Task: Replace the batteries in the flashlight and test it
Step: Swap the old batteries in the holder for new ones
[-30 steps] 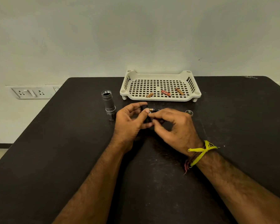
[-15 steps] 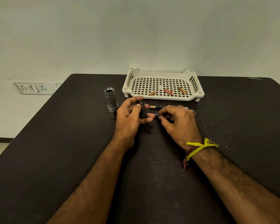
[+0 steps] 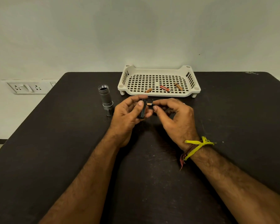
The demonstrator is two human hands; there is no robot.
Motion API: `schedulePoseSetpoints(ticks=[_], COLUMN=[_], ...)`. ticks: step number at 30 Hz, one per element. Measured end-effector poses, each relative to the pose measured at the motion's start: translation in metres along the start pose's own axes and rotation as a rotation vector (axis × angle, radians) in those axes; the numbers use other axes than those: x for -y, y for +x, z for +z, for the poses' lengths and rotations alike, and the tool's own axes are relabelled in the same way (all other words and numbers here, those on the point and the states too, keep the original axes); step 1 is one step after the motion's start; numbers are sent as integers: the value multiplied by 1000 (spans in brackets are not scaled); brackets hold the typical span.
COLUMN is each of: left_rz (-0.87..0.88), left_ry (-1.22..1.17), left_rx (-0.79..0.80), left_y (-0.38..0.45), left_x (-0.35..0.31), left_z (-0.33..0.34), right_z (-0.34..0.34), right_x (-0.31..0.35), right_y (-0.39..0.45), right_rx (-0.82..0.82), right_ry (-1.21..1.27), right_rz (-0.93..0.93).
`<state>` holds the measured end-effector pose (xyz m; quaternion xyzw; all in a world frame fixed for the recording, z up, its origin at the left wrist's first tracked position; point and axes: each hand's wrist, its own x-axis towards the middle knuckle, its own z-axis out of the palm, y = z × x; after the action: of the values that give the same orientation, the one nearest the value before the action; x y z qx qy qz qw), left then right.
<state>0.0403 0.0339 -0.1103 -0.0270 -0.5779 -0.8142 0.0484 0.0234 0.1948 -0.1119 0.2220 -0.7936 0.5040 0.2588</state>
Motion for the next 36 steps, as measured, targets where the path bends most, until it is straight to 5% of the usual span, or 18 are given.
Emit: schedulePoseSetpoints(ticks=[36], left_rz=[67], left_ry=[116], left_rx=[86], left_y=[-2], left_x=[4], left_z=[3], right_z=[3], right_x=[-2], right_y=[-2], right_rx=[86], right_ry=[65], right_rz=[-12])
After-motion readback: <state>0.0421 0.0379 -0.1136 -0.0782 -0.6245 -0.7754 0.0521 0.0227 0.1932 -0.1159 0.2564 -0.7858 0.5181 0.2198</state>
